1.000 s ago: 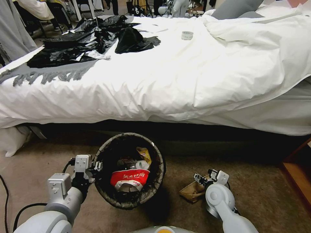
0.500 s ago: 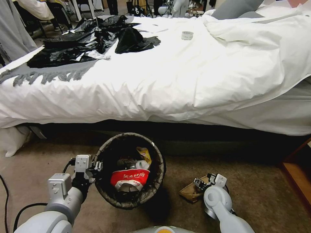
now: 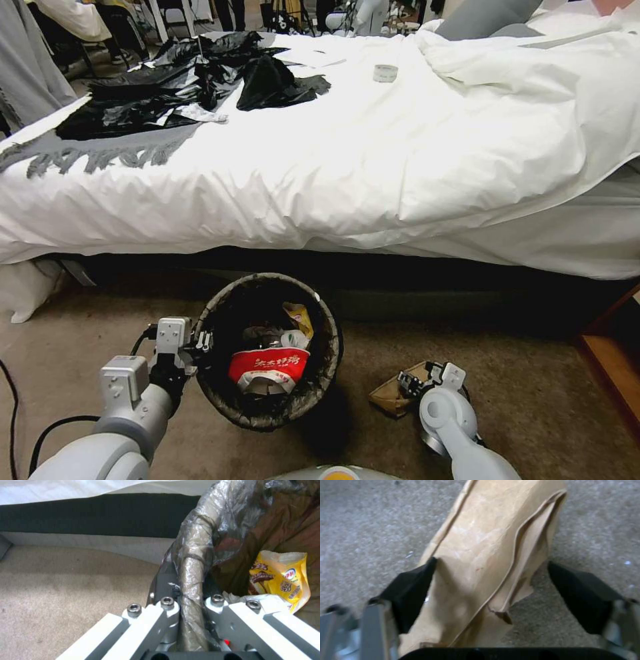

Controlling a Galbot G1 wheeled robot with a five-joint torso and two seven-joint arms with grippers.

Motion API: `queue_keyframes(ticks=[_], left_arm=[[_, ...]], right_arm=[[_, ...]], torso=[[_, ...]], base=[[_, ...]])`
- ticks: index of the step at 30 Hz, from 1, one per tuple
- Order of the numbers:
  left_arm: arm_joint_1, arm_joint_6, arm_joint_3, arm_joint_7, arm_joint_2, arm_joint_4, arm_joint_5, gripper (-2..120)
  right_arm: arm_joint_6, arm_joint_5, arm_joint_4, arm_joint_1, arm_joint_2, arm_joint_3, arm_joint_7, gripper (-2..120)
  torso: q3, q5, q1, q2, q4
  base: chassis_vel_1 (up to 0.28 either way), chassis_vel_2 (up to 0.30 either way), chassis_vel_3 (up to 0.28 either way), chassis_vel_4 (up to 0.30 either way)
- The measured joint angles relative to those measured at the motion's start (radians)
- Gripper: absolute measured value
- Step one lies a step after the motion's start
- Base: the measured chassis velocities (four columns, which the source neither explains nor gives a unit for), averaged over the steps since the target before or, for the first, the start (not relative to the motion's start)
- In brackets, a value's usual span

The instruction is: Pick up the trash bin, then pick up the garbage from the floor and place it into the trash bin.

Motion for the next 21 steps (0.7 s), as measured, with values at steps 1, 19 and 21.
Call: queue_keyframes(ticks=[1,19,21], left_arm=[[0.0,0.0,0.0,0.0,0.0,0.0,0.0,1],[-0.008,-0.001,-0.004,0.001,0.001,0.0,-0.002,1],[-0.008,-0.002,-0.004,0.001,0.001,0.0,-0.002,1]], right_arm=[[0.0,0.0,0.0,0.0,0.0,0.0,0.0,81],[0.01,-0.025,0.003,-0.002,-0.011,0.004,-0.045,14],[0.013,-0.03,0.003,-0.003,-0.011,0.004,-0.048,7]], torso=[[0.0,0.0,0.0,0.0,0.0],[0.0,0.0,0.0,0.0,0.0],[0.0,0.0,0.0,0.0,0.0]], base=[[0.0,0.0,0.0,0.0],[0.0,0.0,0.0,0.0],[0.0,0.0,0.0,0.0]])
